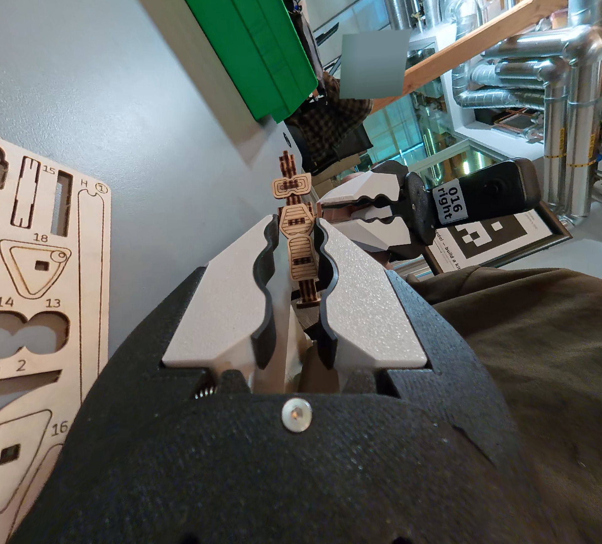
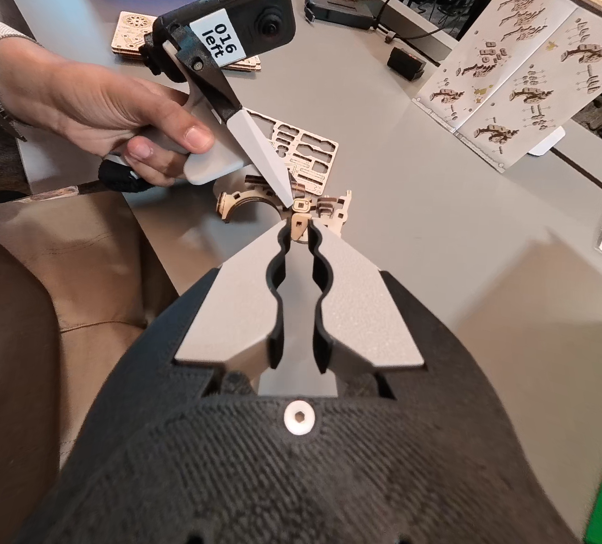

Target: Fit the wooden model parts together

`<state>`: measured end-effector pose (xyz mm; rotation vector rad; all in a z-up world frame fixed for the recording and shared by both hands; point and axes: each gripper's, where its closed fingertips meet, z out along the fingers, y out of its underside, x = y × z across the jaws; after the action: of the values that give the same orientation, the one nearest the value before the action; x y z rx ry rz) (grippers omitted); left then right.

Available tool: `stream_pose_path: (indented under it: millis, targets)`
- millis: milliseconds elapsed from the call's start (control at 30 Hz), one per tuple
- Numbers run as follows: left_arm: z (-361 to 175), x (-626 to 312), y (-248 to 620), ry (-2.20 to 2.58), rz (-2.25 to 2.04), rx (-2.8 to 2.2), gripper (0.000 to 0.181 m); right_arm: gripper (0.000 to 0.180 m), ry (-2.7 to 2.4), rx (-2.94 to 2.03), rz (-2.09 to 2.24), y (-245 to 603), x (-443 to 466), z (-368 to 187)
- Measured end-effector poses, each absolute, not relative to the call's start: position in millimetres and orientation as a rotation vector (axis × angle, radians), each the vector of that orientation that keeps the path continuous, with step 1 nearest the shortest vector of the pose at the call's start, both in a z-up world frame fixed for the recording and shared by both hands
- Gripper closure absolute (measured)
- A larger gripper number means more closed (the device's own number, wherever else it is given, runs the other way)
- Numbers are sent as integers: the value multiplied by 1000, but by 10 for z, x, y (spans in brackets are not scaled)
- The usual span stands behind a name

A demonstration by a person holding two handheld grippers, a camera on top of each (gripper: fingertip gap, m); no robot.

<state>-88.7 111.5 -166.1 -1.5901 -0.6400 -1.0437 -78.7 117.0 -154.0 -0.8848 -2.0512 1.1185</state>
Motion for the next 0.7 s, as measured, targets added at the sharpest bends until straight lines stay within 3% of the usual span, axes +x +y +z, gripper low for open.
stream_pose_path:
  millis: [700]
  targets:
    - [-1664,-877,1115,-631,-1030,-1601,163,171,-2057,-889,1137,1148,-780,-1547]
